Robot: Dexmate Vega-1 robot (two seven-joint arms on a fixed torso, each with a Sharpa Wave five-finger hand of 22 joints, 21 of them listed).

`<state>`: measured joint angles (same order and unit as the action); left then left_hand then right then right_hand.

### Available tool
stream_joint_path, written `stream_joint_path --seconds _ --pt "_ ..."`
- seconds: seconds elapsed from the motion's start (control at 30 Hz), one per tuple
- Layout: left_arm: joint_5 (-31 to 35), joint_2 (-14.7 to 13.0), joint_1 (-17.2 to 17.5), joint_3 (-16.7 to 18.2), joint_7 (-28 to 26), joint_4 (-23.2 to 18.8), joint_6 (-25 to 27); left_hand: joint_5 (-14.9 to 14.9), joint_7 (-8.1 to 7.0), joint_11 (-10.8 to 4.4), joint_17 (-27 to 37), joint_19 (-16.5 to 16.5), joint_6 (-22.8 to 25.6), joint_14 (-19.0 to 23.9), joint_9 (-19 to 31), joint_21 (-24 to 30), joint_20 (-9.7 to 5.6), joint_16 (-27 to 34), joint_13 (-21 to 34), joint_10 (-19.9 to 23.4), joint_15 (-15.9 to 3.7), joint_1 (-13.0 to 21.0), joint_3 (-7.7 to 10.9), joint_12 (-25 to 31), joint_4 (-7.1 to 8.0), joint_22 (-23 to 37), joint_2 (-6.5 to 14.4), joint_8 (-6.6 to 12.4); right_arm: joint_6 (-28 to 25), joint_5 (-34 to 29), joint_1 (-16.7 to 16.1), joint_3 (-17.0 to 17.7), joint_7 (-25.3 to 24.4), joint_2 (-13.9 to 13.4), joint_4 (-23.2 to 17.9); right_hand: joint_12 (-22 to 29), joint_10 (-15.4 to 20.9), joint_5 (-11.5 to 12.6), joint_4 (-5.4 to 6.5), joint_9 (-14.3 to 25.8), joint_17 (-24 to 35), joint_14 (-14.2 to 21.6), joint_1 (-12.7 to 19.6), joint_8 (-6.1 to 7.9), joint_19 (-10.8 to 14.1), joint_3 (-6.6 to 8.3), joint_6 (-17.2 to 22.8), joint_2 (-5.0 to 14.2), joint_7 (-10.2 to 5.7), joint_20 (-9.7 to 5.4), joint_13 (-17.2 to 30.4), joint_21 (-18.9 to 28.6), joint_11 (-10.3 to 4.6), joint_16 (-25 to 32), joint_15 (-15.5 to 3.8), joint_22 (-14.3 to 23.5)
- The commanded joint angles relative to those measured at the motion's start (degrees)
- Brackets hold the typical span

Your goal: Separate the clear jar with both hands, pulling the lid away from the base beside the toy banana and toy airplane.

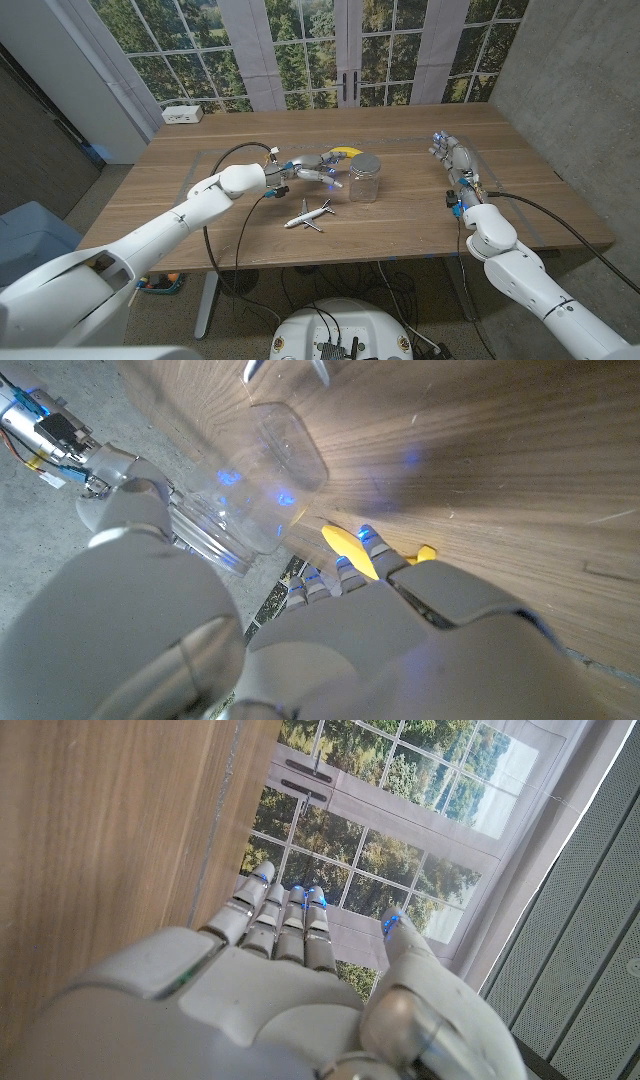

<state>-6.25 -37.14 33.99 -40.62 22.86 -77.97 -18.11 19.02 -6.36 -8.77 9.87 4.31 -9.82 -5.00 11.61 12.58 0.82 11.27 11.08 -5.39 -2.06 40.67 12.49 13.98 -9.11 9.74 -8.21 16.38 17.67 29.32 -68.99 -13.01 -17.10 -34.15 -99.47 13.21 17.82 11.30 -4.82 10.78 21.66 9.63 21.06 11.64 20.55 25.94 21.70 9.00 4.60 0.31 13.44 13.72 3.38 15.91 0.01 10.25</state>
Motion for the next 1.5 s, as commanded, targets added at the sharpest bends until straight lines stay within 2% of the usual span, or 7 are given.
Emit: stream_joint_path --seconds 0.03,0.4,0.67,1.0,1.2,1.37,1.5 --pt "-1.38 2.97 -0.15 -0.57 -0.49 3.88 -3.13 -1.18 0.61 0.72 0.07 2.22 0.4 1.71 0.14 0.58 -0.5 0.38 0.13 1.42 -1.61 1.26 -0.17 0.0 0.1 0.3 0.39 0.92 -0.09 -0.16 -1.16 0.67 -0.52 -0.16 -1.01 -0.2 0.3 -0.07 0.08 0.25 0.21 0.1 -0.03 -0.01 0.45 -0.25 0.46 0.61 0.0 0.28 0.15 -0.39 -0.05 0.08 0.3 0.23" --pt "-2.22 4.76 0.38 -0.88 -1.81 4.98 -2.52 -5.43 5.64 5.43 0.15 3.33 0.75 4.42 0.25 -0.02 0.92 0.18 0.28 3.28 -0.53 3.46 0.82 -0.28 -0.01 0.43 2.29 1.71 -0.12 -0.49 -1.6 0.93 -0.77 -0.14 -1.27 -0.2 0.41 -0.12 0.07 0.25 0.22 0.09 -0.34 0.01 0.42 -0.42 0.62 0.5 0.21 0.33 0.16 -0.47 0.06 0.04 0.32 0.23" --pt "-3.03 6.78 -0.49 -1.59 -1.38 7.5 -2.87 -6.41 7.23 5.99 0.17 3.85 1.46 5.22 0.27 -0.08 1.25 0.17 0.33 4.08 -0.39 4.07 1.13 -0.26 -0.05 0.45 2.74 2.13 -0.1 -0.71 -1.84 1.14 -1.1 0.0 -1.32 -0.23 0.45 -0.16 0.08 0.26 0.23 0.09 -0.71 0.0 0.41 -0.62 0.7 0.41 0.18 0.33 0.18 -0.56 0.04 -0.01 0.31 0.24" --pt "-4.99 9.7 -2.07 -2.27 0.26 12.06 -3.84 -7.63 5.9 2.44 0.17 4.6 6.23 8.63 0.34 -0.57 2.82 0.31 0.41 8.92 -1.19 6.74 2.51 0.65 -0.39 0.46 4.13 4.24 -0.3 -1.08 -2.07 1.37 -1.72 0.15 -1.33 -0.16 0.75 -0.18 0.01 0.25 0.19 0.22 -1.02 0.0 0.62 -0.77 0.83 0.39 0.43 0.59 0.19 -0.58 0.32 -0.04 0.53 0.23" --pt "-5.93 11.3 -1.72 -1.93 -1.33 14.03 -4.3 -7.76 1.58 -1.18 0.23 4.37 10.43 9.86 0.58 -0.98 4.57 0.09 0.54 12.34 1.31 9.36 3.26 0.9 -0.67 0.43 3.94 6.61 -0.59 -1.53 -1.78 1.3 -1.93 0.13 -1.2 -0.17 0.83 -0.19 -0.05 0.25 0.14 0.2 -1.15 0.0 0.67 -0.82 0.88 0.38 0.49 0.68 0.2 -0.61 0.2 -0.11 0.64 0.23" --pt "-5.1 12.9 0.95 -0.54 -9.43 13.98 -4.25 -7.08 1.23 -2.6 0.31 6.38 16.96 14.89 1.51 -0.75 3.9 0.87 1.35 20.97 -0.73 11.99 4.24 3.04 -0.49 0.46 4.8 10.83 -0.79 -1.67 -1.26 1.14 -1.76 0.11 -0.88 -0.18 0.84 -0.2 -0.07 0.25 0.12 0.21 -1.24 -0.01 0.66 -0.86 0.9 0.38 0.48 0.67 0.2 -0.65 0.32 -0.14 0.7 0.23" --pt "-5.24 14.01 2.69 0.46 -14.46 13.59 -3.22 -5.57 1.62 -3.71 0.48 9.69 24.68 22.94 3.21 -0.34 3.39 2.38 3.46 36.26 -4.51 14.71 5.29 7.31 -0.37 0.53 6.64 16.89 -0.95 -1.74 -0.9 1.01 -1.65 0.11 -0.65 -0.23 0.78 -0.23 -0.04 0.25 0.12 0.2 -1.43 -0.04 0.59 -0.94 0.86 0.37 0.39 0.62 0.21 -0.71 0.22 -0.18 0.65 0.23"
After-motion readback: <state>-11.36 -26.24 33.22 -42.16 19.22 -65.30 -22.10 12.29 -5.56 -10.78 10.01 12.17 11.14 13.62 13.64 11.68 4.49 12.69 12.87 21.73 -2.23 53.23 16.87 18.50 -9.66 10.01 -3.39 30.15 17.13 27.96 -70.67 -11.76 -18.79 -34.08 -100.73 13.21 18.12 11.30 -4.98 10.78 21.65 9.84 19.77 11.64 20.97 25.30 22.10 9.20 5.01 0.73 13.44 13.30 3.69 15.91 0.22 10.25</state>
